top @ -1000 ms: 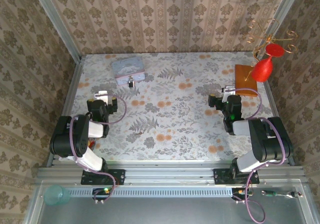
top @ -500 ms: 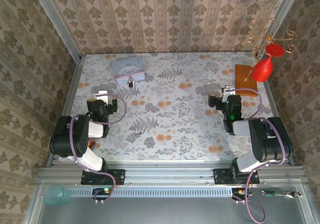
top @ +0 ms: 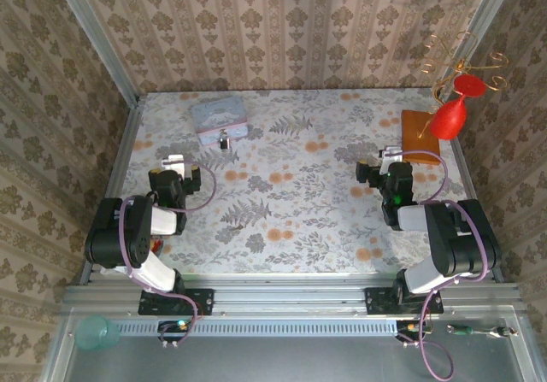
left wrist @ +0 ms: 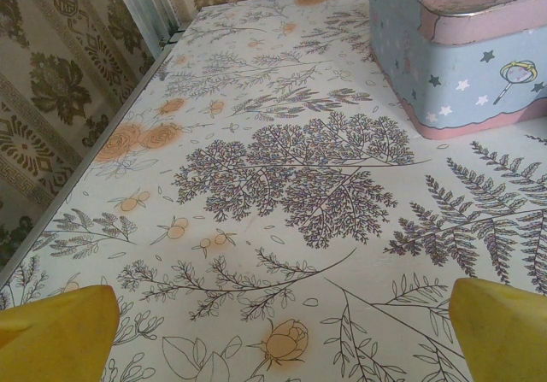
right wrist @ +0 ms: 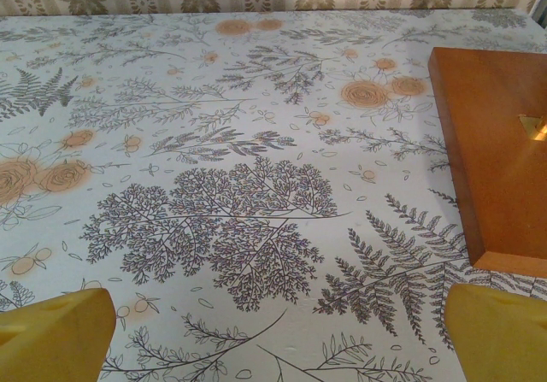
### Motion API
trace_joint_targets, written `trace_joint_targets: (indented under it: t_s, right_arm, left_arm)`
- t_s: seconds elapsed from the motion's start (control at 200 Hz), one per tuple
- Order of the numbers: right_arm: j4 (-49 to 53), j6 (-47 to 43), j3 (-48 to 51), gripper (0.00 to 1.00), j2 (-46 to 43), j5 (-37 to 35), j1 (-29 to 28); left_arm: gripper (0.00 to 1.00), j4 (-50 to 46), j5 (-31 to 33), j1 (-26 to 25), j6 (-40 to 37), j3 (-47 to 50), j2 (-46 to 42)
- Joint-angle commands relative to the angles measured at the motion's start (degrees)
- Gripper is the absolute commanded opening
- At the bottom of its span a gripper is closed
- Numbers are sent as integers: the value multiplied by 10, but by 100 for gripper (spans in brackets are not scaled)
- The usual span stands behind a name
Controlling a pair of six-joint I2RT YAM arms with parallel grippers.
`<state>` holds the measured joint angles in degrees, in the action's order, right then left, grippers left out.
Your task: Unlock a padlock with a key
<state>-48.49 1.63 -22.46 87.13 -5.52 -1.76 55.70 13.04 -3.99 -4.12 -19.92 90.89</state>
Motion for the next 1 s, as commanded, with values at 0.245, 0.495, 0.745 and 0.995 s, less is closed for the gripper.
trace_joint_targets:
  t_s: [0.245, 0.495, 0.745, 0.995]
  right_arm:
    - [-23, -46, 30, 100, -56, -7, -35]
    - [39, -66, 31, 100, -135, -47, -69]
    - [159, 12, 8, 100, -249, -72, -76]
    - [507, 201, -108, 100, -393, -16, -72]
  left_arm:
    - [100, 85, 41, -78, -76, 80, -127]
    - [100, -322, 46, -144, 4, -22, -388]
    - [100, -624, 77, -146, 257, -129, -446]
    - [100, -739, -52, -67, 353, -154, -454]
